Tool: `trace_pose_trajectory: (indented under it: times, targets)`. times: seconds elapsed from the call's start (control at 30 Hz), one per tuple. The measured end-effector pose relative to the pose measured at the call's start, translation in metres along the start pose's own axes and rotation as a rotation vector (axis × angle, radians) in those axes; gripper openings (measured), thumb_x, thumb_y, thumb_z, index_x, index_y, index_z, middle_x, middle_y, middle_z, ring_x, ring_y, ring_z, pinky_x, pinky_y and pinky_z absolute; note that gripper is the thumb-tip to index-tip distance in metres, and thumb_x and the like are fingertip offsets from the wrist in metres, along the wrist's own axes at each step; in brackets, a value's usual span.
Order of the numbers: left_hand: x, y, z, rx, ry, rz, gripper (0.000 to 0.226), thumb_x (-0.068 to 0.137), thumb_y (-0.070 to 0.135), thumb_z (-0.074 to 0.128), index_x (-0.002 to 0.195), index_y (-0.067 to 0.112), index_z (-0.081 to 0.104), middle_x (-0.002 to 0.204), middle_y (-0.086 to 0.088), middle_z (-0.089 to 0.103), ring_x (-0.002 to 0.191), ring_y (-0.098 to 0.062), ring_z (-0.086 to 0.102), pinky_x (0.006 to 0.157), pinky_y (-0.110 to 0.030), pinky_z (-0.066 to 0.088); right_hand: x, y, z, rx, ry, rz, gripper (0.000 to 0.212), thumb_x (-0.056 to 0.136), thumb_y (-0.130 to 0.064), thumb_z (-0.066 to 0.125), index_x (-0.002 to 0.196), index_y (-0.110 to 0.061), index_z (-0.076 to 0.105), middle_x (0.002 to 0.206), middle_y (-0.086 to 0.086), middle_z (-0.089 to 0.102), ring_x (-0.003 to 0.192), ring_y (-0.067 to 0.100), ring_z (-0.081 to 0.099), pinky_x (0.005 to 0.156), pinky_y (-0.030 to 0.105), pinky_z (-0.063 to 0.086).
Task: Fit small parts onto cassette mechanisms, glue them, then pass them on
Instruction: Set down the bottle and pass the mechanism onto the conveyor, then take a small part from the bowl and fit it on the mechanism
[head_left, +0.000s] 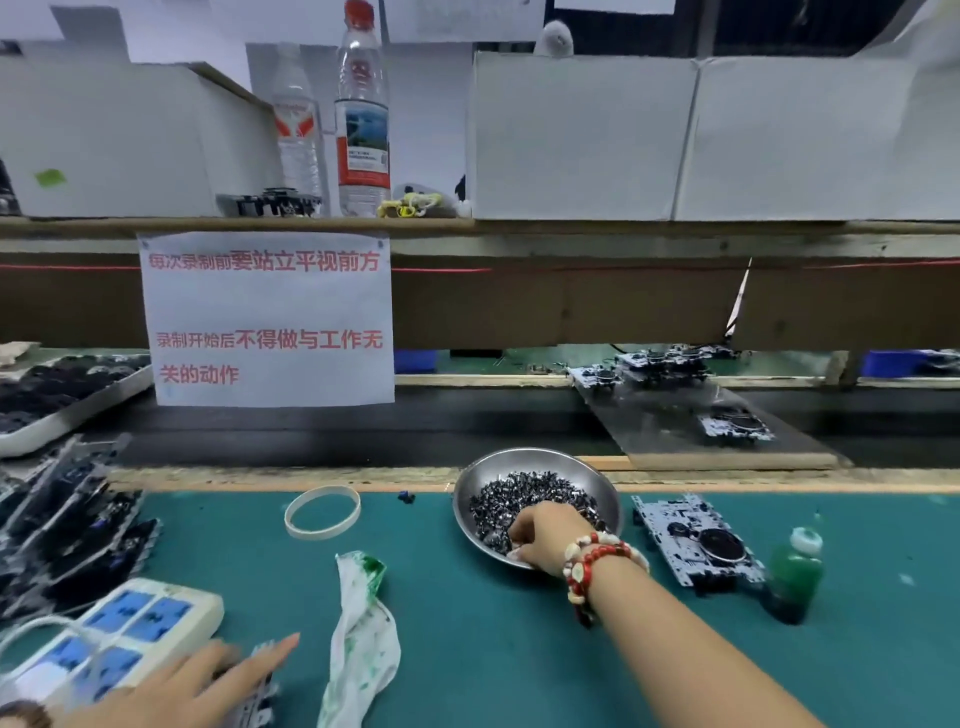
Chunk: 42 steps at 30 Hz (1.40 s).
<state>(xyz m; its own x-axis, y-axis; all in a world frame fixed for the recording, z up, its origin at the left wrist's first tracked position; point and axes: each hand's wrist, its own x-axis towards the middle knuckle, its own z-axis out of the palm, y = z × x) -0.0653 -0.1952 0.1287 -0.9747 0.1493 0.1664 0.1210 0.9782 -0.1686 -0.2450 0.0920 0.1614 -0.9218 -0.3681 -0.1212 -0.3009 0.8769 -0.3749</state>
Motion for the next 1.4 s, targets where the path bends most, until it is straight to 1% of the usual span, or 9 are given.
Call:
trace_pose_trajectory:
  times: [0.13, 0.27, 0.33, 0.43, 0.57, 0.8, 1.03, 1.3, 1.4]
  targets:
    - [0.026, -0.015, 0.019, -0.336, -0.068, -0.113, 0.056, 0.069, 0.069, 0.018, 0.115, 0.08, -0.01, 0.092, 0.022, 0.043, 0.086, -0.002, 0.047, 0.088, -0.018, 0.036, 0.007, 0.001, 0.002, -0.011, -0.004, -0.011, 0.014, 0.088, -0.016, 0.062, 0.1, -0.012, 0.069, 0.116, 0.001, 0.065, 0.107, 0.015, 0.059, 0.093, 0.022, 0.044]
    - [0.049, 0.03, -0.009, -0.596, 0.016, 0.021, 0.083, 0.068, 0.048, 0.056, 0.121, 0.078, 0.0, 0.116, 0.049, 0.026, 0.112, 0.021, 0.028, 0.097, -0.02, 0.03, 0.009, 0.002, 0.003, -0.021, -0.014, -0.008, 0.027, 0.09, -0.013, 0.058, 0.066, -0.021, 0.051, 0.117, 0.001, 0.064, 0.106, 0.014, 0.058, 0.084, 0.02, 0.041]
    - [0.055, 0.075, -0.023, -0.596, -0.065, 0.121, 0.088, 0.077, 0.04, 0.048, 0.12, 0.072, -0.022, 0.114, 0.051, 0.014, 0.115, 0.022, 0.018, 0.1, -0.012, 0.02, 0.008, 0.003, 0.005, -0.009, 0.015, -0.021, 0.031, 0.09, -0.011, 0.057, 0.064, -0.023, 0.044, 0.116, 0.002, 0.063, 0.098, 0.014, 0.057, 0.078, 0.02, 0.04]
    - [0.061, 0.137, -0.042, -0.496, -0.231, 0.163, 0.079, 0.064, 0.043, 0.021, 0.107, 0.054, -0.045, 0.12, 0.024, 0.012, 0.118, -0.006, 0.022, 0.106, -0.027, 0.021, 0.006, 0.008, 0.009, 0.073, 0.107, -0.016, 0.031, 0.089, -0.009, 0.057, 0.066, -0.025, 0.043, 0.102, 0.0, 0.064, 0.082, 0.01, 0.051, 0.074, 0.02, 0.04]
    - [0.071, 0.185, -0.038, -0.475, -0.236, 0.116, 0.077, 0.086, 0.041, 0.038, 0.137, 0.051, -0.018, 0.142, 0.013, 0.008, 0.13, -0.011, 0.014, 0.099, -0.034, 0.022, -0.001, 0.018, 0.009, 0.233, 0.232, -0.009, 0.022, 0.089, -0.012, 0.058, 0.073, -0.022, 0.049, 0.083, -0.006, 0.06, 0.069, 0.005, 0.051, 0.057, 0.011, 0.036]
    - [0.097, 0.207, -0.031, -0.403, -0.402, 0.11, 0.114, 0.07, 0.05, 0.072, 0.146, 0.03, -0.011, 0.145, 0.005, 0.011, 0.134, -0.017, 0.011, 0.104, -0.045, 0.018, -0.009, 0.036, 0.004, 0.367, 0.277, 0.022, 0.023, 0.089, -0.01, 0.059, 0.07, -0.022, 0.052, 0.072, -0.006, 0.065, 0.074, 0.011, 0.066, 0.075, 0.027, 0.055]
    - [0.094, 0.209, -0.031, -0.472, -0.352, 0.132, 0.118, 0.059, 0.053, 0.075, 0.145, 0.029, -0.004, 0.139, 0.006, 0.015, 0.131, -0.019, 0.015, 0.1, -0.046, 0.027, -0.01, 0.033, 0.003, 0.415, 0.276, 0.01, 0.024, 0.092, -0.01, 0.054, 0.072, -0.021, 0.048, 0.069, -0.005, 0.061, 0.064, 0.007, 0.061, 0.067, 0.022, 0.054]
    - [0.095, 0.205, -0.033, -0.629, -0.414, 0.215, 0.133, 0.058, 0.058, 0.078, 0.143, 0.031, -0.021, 0.15, 0.019, -0.005, 0.138, -0.008, -0.007, 0.113, -0.048, 0.011, -0.02, 0.041, -0.005, 0.501, 0.384, 0.02, 0.022, 0.088, -0.015, 0.062, 0.07, -0.024, 0.052, 0.071, -0.002, 0.061, 0.067, 0.009, 0.058, 0.069, 0.025, 0.052]
    - [0.098, 0.188, -0.035, -0.767, -0.418, 0.173, 0.122, 0.062, 0.065, 0.069, 0.144, 0.035, -0.016, 0.148, 0.023, 0.003, 0.137, -0.003, -0.001, 0.115, -0.048, 0.014, -0.033, 0.046, -0.011, 0.57, 0.431, 0.029, 0.015, 0.088, -0.017, 0.062, 0.075, -0.02, 0.057, 0.069, -0.003, 0.062, 0.061, 0.006, 0.057, 0.053, 0.017, 0.048]
